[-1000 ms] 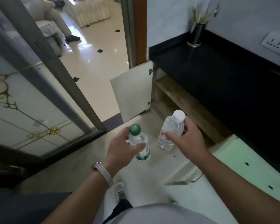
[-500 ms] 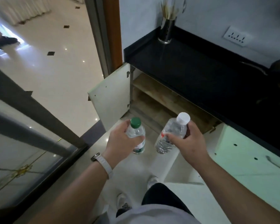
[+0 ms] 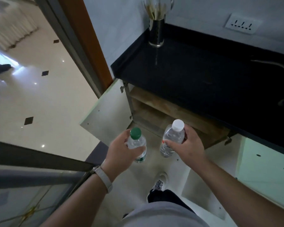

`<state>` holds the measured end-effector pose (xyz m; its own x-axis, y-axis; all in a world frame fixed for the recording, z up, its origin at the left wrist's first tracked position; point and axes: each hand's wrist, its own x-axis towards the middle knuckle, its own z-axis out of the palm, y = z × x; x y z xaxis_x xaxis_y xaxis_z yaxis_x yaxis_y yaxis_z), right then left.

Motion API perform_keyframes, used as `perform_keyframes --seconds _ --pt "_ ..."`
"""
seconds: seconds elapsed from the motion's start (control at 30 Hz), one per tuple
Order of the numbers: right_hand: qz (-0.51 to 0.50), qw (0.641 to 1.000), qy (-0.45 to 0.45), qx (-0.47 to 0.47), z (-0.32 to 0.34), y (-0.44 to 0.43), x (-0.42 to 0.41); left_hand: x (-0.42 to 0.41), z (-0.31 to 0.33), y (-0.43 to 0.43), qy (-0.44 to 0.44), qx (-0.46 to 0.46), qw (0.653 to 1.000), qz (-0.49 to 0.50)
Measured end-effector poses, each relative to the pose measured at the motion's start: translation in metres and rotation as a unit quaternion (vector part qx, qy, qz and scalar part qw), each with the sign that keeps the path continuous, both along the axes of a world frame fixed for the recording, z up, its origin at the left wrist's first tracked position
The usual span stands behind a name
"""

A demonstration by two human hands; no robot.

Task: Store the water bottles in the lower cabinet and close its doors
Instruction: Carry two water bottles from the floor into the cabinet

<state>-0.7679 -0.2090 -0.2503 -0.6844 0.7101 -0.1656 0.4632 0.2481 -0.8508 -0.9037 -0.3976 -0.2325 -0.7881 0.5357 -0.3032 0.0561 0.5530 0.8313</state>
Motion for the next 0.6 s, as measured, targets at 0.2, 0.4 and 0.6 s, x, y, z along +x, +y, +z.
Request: perform_keyframes --seconds 0.2,0.4,0.6 --pt "-0.019 0.999 0.008 -0.031 -0.007 0.041 -0.032 -0.037 0.001 0.045 0.02 0.006 1.0 -0.006" --pt "-0.074 0.996 0.005 -0.044 -0.003 0.063 -0.039 -0.063 -0.001 0.082 0.006 0.014 0.999 -0.046" --pt "-0.149 0.988 0.0 -0.045 -0.007 0.066 -0.038 -0.092 -0.007 0.116 0.026 -0.009 0.99 -0.141"
